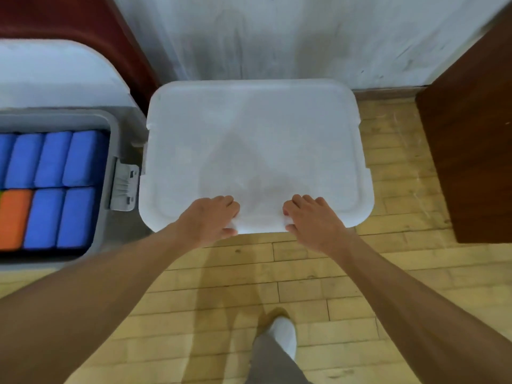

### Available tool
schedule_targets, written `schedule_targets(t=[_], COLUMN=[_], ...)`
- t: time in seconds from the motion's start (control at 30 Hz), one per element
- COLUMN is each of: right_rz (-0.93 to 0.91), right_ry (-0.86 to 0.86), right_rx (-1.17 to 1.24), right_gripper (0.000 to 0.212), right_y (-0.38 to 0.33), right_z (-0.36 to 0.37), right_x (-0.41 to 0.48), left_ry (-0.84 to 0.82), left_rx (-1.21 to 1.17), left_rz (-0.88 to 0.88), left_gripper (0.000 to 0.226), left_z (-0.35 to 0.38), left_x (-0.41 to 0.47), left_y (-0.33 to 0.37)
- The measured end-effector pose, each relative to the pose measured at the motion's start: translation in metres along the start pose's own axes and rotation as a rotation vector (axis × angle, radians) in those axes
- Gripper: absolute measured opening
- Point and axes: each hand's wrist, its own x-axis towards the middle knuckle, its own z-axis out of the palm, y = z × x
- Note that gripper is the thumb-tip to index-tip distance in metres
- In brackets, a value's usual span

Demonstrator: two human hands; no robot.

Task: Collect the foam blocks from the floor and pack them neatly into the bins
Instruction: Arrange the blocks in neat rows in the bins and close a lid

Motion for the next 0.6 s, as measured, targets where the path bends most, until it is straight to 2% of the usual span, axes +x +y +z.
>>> schedule_targets(t=[0.13, 0.23, 0.27, 0.37, 0.43, 0.53, 0.6], right_rz=[0.067, 0.101, 0.102, 0.057, 0.02, -0.028, -0.02], right_ry=[0.053, 0.144, 0.168, 0.229, 0.257, 0.272, 0.25], right_rx=[0.023, -0.005, -0.014, -0.004, 0.02, 0.034, 0.051], right_gripper=[0.036, 0.037, 0.034, 0.034, 0.042, 0.053, 0.06], right_y=[-0.006, -0.023, -0.03, -0.057, -0.078, -0.11, -0.124], right_z=[0.022, 0.015, 0.012, -0.004, -0.015, -0.019, -0.017], right_x=[0.015, 0.032, 0.041, 0.076, 0.099, 0.123, 0.135], left_ry=[0.115, 0.087, 0.139, 0.482, 0.604, 0.484, 0.364], left_rx=[-0.216, -0.664, -0.743, -0.626, -0.609, -0.663, -0.74], left_rz=[0.031, -0.132, -0.168, -0.301, -0.451, -0.661, -0.706], left_gripper=[0.032, 0.023, 0.018, 0.01, 0.016, 0.047, 0.063], left_z=[0.035, 0.026, 0.021, 0.013, 0.014, 0.035, 0.046], left_x=[0.005, 0.0, -0.002, -0.013, -0.025, -0.041, -0.047], left_y=[-0.009, -0.026, -0.036, -0.073, -0.1, -0.135, -0.146])
